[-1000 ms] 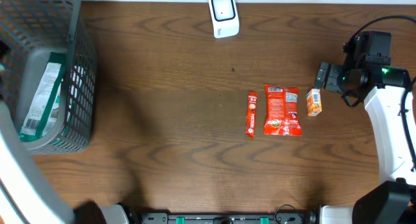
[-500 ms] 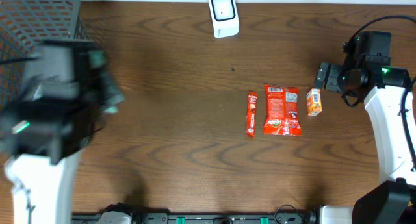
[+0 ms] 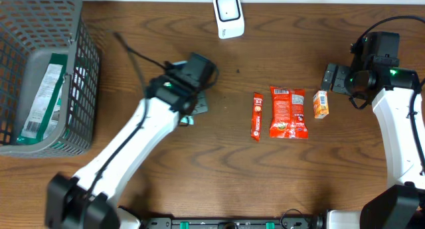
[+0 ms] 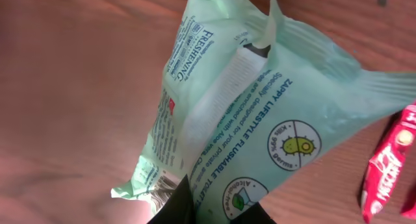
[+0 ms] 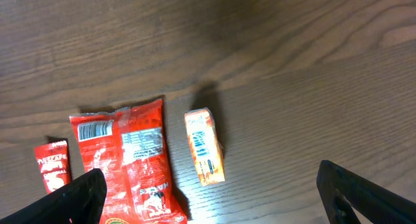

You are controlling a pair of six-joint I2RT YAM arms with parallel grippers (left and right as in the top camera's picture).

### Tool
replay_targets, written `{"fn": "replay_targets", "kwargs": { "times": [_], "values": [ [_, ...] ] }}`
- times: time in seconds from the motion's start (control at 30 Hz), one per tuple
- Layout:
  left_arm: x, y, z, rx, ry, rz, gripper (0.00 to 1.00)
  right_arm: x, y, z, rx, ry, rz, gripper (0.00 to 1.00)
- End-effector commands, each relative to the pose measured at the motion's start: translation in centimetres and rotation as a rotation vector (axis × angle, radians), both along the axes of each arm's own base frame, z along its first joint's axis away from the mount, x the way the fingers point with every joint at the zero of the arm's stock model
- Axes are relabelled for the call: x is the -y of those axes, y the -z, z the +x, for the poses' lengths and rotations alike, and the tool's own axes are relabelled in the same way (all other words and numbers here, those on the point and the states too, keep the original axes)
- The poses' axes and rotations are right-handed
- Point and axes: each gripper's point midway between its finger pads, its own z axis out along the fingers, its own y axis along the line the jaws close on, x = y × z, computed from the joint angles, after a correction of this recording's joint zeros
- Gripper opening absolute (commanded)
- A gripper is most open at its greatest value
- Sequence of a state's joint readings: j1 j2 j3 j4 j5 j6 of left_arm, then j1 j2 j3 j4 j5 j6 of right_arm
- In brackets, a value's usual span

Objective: Scan the item barcode
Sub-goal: 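Grasp the mint-green Freshening wipes packet with the left gripper, then carry the green wipes packet out and lower it left of center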

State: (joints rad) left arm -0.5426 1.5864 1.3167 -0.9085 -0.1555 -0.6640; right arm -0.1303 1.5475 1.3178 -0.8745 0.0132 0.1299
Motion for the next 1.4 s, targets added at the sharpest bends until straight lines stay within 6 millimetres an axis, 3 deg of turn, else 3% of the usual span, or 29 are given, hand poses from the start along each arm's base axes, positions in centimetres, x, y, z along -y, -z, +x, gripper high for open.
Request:
{"fn": "replay_targets", "kwargs": {
  "times": [0.0,0.2,0.3,0.33,0.43,0.63,0.77,0.83,0.9,0.93,0.97,1.03,1.23,1.37],
  "values": [
    [0.9,3.4,1.0,-0.047,-0.011,0.037,0.13,0.2,-0.5,0.2,0.015,0.018,0.008,0.99],
    [1.2,7.3,1.5,-0.115,-0.011,0.078,0.17,0.2,-0.5,0.2,0.015,0.018,0.008,0.99],
    [1.3,8.1,1.6,-0.128,-0.011,0.086,0.17,0.2,-0.5,0.2,0.015,0.018,0.008,0.99],
    [1.3,8.3,1.6,-0.128,-0.010,0.086,0.22,0.2,-0.5,0.2,0.015,0.018,0.008,0.99],
    [1.5,8.2,2.0,-0.114,-0.010,0.078,0.27,0.2,-0.5,0.2,0.015,0.018,0.008,0.99],
    [2.1,8.1,2.8,-0.080,-0.007,0.057,0.28,0.2,-0.5,0.2,0.015,0.018,0.008,0.99],
    [2.2,7.5,3.4,-0.061,0.056,0.066,0.47,0.2,-0.5,0.2,0.015,0.018,0.008,0.99],
    [2.1,6.4,3.7,-0.054,0.085,0.070,0.49,0.2,-0.5,0.2,0.015,0.018,0.008,0.99],
    [1.8,5.5,3.7,-0.051,0.077,0.069,0.46,0.2,-0.5,0.2,0.015,0.018,0.008,0.99],
    [1.5,5.1,3.6,-0.051,0.072,0.069,0.38,0.2,-0.5,0.2,0.015,0.018,0.008,0.99],
    [1.1,5.0,3.5,-0.058,0.065,0.072,0.24,0.2,-0.5,0.2,0.015,0.018,0.008,0.99],
    [0.6,5.2,3.2,-0.081,0.057,0.072,0.09,0.2,-0.5,0.2,0.015,0.018,0.008,0.99],
    [3.5,7.4,0.8,-0.207,0.199,-0.094,0.08,0.2,-0.5,0.2,0.015,0.018,0.008,0.99],
    [3.6,9.1,-0.7,-0.261,0.210,-0.121,0.08,0.2,-0.5,0.2,0.015,0.018,0.008,0.99]
  ]
}}
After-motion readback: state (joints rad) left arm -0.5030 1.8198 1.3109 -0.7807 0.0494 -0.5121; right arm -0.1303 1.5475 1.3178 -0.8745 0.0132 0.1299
